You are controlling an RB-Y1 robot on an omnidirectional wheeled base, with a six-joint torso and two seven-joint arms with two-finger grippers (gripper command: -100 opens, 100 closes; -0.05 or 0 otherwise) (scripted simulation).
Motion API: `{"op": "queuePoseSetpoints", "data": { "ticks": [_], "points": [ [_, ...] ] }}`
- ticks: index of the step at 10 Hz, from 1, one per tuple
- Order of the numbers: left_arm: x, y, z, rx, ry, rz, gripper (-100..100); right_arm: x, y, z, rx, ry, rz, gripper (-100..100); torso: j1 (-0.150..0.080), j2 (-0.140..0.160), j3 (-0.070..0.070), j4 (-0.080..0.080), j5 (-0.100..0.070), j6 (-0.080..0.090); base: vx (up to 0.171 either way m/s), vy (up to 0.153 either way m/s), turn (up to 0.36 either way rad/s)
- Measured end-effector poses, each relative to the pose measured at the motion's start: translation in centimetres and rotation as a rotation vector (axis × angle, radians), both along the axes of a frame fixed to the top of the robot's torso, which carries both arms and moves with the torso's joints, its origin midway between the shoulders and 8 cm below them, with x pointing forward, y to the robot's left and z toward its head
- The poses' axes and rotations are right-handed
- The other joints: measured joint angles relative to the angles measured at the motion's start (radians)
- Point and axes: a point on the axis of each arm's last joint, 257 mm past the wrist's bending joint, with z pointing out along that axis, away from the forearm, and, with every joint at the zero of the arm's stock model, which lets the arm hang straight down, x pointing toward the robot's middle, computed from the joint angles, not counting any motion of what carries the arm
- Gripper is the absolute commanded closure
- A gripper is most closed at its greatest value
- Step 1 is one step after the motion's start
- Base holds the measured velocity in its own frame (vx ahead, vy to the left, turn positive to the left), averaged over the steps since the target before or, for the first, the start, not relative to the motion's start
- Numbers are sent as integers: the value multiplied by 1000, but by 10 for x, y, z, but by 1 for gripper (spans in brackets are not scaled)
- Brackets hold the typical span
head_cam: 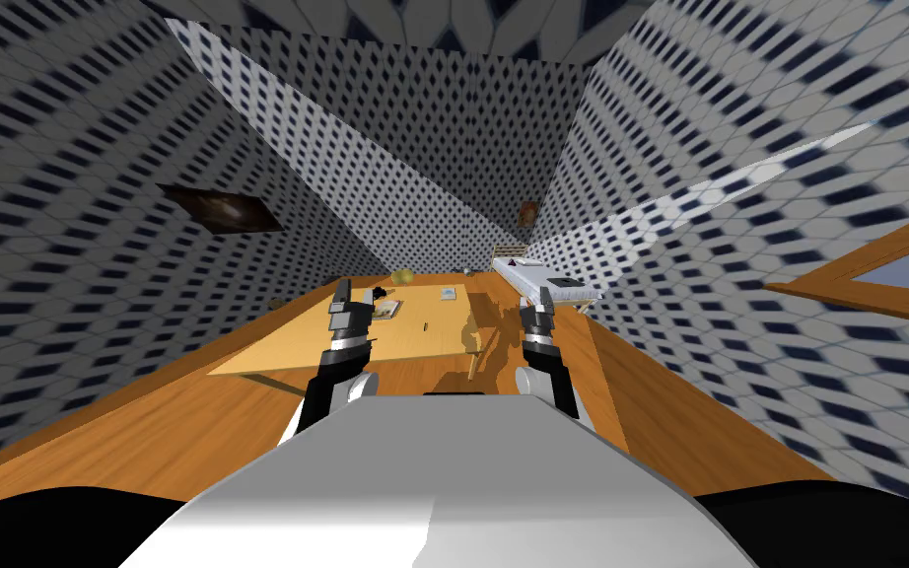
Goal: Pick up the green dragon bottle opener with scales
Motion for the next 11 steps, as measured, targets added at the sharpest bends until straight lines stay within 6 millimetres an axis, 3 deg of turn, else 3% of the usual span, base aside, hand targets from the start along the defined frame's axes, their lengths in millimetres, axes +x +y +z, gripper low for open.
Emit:
{"op": "queuePoseSetpoints", "data": {
  "ticks": [4,8,11],
  "points": [
    [14,1,-25,115,84,16,-100,0,0,0,0,0,0,0,-1,1,0,0,0,0,-10,-16,-150],
    [34,23,-80,266,237,102,-100,0,0,0,0,0,0,0,-3,1,1,0,-1,1,-19,-42,-276],
    [44,58,-133,386,384,199,-100,0,0,0,0,0,0,0,-4,2,1,0,-1,1,-26,-60,-313]
  ]
}}
